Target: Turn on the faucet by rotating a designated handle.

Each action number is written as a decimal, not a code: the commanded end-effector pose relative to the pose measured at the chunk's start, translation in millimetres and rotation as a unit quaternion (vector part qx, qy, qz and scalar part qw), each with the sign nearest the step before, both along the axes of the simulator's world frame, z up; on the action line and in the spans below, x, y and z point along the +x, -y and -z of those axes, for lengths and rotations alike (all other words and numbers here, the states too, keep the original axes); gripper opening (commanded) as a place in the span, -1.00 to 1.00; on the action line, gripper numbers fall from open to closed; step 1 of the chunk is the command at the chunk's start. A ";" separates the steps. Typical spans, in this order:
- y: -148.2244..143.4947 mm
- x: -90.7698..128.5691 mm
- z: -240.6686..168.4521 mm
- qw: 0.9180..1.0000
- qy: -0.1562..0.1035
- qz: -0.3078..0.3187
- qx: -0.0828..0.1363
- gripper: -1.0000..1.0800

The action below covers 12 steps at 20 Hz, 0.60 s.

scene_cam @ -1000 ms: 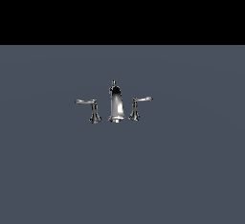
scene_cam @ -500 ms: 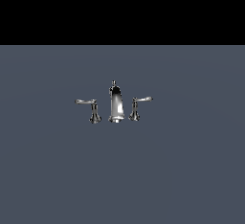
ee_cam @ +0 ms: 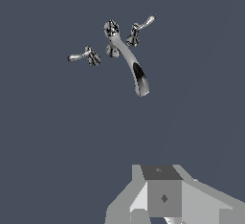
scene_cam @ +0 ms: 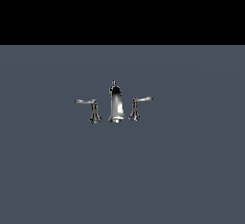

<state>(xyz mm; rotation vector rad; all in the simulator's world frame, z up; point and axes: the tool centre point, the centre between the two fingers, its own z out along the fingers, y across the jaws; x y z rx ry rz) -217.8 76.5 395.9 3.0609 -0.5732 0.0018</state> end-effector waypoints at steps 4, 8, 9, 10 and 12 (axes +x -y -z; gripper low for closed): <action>-21.5 18.5 30.8 0.998 0.001 0.057 0.002 -1.00; -35.7 33.7 52.7 0.995 0.001 0.096 0.004 -1.00; -39.0 37.6 58.1 0.994 0.001 0.106 0.004 -1.00; -42.3 41.6 63.5 0.993 0.002 0.116 0.005 -1.00; -48.4 49.7 74.1 0.991 0.002 0.135 0.005 -1.00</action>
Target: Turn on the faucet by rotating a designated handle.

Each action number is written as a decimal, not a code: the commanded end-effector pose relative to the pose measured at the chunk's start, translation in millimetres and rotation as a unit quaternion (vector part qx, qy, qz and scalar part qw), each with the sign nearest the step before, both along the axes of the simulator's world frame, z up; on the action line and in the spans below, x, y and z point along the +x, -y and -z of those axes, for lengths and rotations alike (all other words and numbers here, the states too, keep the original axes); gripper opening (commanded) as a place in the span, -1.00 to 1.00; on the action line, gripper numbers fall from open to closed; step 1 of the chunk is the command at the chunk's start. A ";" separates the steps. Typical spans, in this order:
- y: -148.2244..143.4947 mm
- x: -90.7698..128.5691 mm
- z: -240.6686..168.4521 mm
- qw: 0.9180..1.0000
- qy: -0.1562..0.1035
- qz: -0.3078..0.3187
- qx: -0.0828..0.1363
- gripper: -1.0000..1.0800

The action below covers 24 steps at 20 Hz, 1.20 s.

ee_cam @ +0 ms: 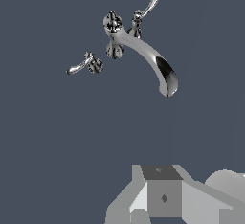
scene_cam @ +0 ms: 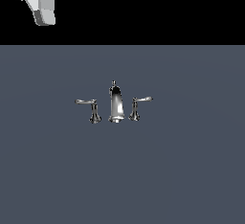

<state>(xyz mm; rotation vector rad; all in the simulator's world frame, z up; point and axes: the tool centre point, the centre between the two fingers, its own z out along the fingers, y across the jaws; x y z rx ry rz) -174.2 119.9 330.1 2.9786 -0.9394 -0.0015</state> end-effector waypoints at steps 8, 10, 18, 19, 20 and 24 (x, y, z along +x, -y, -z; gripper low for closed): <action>-25.5 39.3 48.2 0.996 0.001 0.089 0.005 -1.00; -29.5 47.6 57.4 0.994 0.002 0.106 0.005 -1.00; -41.6 79.8 91.9 0.985 0.003 0.170 0.008 -1.00; -42.8 83.8 96.0 0.984 0.003 0.178 0.008 -1.00; -43.8 87.7 100.1 0.983 0.003 0.185 0.008 -1.00; -47.2 103.7 116.6 0.977 0.003 0.215 0.008 -1.00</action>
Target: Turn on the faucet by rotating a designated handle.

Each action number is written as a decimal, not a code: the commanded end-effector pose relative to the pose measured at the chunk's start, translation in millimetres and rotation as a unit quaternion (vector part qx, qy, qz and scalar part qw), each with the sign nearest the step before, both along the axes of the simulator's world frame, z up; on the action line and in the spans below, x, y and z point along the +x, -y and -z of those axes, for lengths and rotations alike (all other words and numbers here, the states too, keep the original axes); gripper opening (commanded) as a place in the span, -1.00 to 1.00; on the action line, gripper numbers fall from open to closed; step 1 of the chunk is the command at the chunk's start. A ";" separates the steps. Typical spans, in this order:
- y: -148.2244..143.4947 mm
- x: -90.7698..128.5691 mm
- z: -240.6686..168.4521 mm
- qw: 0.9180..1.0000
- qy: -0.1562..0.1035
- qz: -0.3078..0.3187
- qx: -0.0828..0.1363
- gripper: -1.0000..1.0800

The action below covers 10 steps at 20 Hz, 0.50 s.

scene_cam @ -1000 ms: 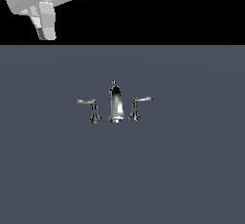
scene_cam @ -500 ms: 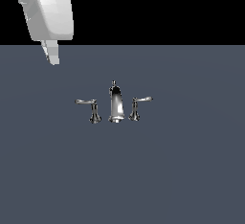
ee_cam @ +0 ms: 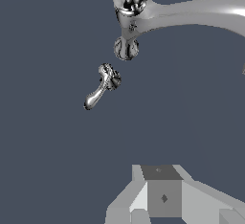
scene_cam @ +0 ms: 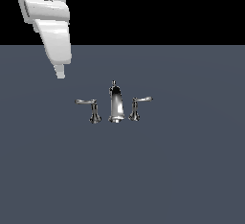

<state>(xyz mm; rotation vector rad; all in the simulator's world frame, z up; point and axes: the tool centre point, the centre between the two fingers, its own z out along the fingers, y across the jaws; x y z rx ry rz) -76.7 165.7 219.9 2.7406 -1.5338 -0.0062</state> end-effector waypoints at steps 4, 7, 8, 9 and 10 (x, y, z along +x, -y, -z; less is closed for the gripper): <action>-3.6 23.0 23.6 0.999 0.001 0.044 0.000 -1.00; -4.5 36.5 37.3 0.998 0.001 0.069 0.000 -1.00; -4.7 41.3 42.2 0.997 0.001 0.078 -0.001 -1.00; -4.7 46.2 47.2 0.996 0.001 0.087 -0.001 -1.00; -4.6 51.4 52.3 0.995 0.001 0.097 -0.001 -1.00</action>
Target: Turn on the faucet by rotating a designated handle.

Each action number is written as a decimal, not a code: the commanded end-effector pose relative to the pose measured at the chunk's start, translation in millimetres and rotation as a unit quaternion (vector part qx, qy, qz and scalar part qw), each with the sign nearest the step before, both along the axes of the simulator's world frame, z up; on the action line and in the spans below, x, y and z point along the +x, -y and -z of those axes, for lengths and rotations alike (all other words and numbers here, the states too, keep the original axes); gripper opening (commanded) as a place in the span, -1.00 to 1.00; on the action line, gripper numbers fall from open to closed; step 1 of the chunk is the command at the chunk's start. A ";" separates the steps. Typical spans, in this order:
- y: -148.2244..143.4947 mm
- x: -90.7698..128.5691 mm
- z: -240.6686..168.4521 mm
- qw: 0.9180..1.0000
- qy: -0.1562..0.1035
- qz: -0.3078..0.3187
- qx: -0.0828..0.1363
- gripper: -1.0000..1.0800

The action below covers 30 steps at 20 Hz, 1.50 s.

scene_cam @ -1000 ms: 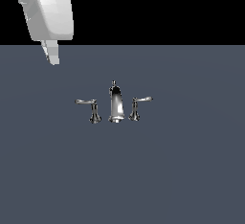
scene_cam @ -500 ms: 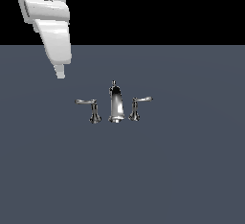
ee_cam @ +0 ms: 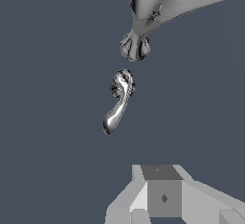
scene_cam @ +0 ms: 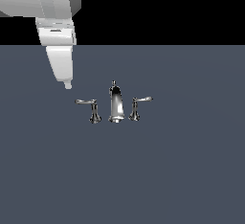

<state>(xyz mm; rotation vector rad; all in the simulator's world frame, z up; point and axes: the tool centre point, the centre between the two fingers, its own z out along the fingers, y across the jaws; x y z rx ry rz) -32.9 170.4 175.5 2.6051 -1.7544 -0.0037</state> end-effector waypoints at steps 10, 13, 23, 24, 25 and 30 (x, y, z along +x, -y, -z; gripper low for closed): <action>5.8 56.3 55.6 0.995 0.001 0.105 -0.002 -1.00; 8.4 67.6 66.0 0.992 0.001 0.125 -0.002 -1.00; 13.6 86.1 82.2 0.987 0.001 0.159 -0.001 -1.00; 13.5 86.2 82.2 0.987 0.001 0.159 -0.001 -1.00; 13.6 86.0 81.8 0.987 0.001 0.159 -0.001 -1.00; 13.2 85.0 80.5 0.988 0.001 0.157 -0.001 -1.00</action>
